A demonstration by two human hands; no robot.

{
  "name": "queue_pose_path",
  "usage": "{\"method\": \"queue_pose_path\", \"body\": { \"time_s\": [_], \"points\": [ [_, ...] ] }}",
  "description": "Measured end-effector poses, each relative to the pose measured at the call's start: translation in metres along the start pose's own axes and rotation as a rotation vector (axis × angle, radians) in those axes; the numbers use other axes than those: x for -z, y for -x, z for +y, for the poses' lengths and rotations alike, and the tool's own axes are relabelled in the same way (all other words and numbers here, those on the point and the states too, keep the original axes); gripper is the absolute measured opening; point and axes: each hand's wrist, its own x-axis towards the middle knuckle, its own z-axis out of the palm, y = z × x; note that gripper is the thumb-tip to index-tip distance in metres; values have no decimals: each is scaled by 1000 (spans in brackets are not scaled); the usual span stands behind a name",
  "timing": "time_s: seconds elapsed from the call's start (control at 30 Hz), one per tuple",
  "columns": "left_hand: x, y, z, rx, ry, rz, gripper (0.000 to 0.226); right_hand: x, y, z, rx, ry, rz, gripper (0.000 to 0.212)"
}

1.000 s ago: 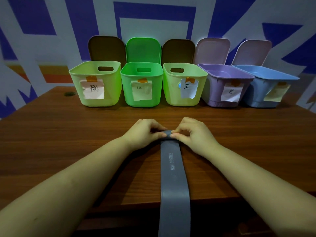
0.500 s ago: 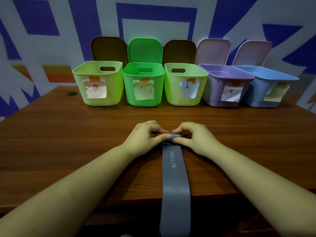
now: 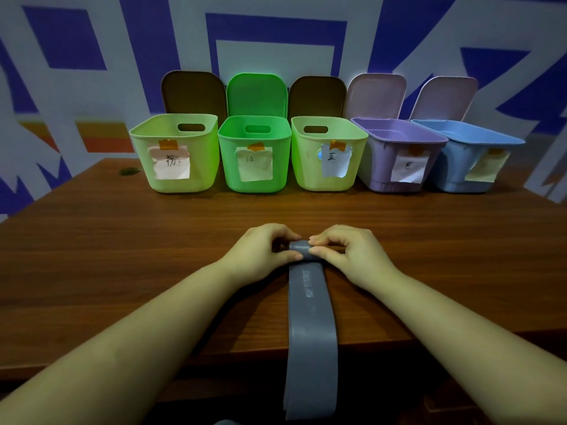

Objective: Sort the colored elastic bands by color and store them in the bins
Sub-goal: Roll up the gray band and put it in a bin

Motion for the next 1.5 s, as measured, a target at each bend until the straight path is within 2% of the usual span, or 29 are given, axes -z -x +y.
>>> {"method": "queue_pose_path", "body": {
  "time_s": [0.1,0.27,0.37,0.47,0.57,0.67,0.77,0.9,1.0,1.1,1.2,1.23,1.33,1.5],
  "points": [
    [-5,6,0,-76,-7,66,35,6,-7,-4,-81,-36,-62,14],
    [-8,12,-1,-134,-34,124,32,15,-12,-7,-214,75,-309,43],
    [-8,14,-1,-111,30,132,27,13,-5,-7,-236,89,-281,37],
    [-3,12,2,-34,205,115,9,10,3,-9,-206,68,-213,34],
    [1,10,4,70,305,-2,19,7,12,-11,-180,72,-152,35],
    [-2,13,1,127,214,-134,45,4,19,-12,-137,91,-89,36],
    [-6,19,4,104,151,-136,39,4,21,-13,-147,42,-86,34],
    [-9,23,11,72,120,-99,30,6,16,-15,-172,-19,-199,33],
    [-9,23,13,115,124,-98,31,3,14,-16,-190,3,-227,32],
    [-6,30,17,185,338,-100,32,7,16,-23,-179,-58,-186,29],
    [-1,47,34,224,871,-49,34,25,16,-43,-137,-131,-146,26],
    [1,51,42,193,966,-33,38,35,14,-52,-116,-139,-127,27],
    [7,54,64,67,987,15,47,66,9,-82,-49,-151,-98,27],
    [26,57,101,46,1150,-36,31,109,8,-124,31,-104,-116,26]
  ]
}}
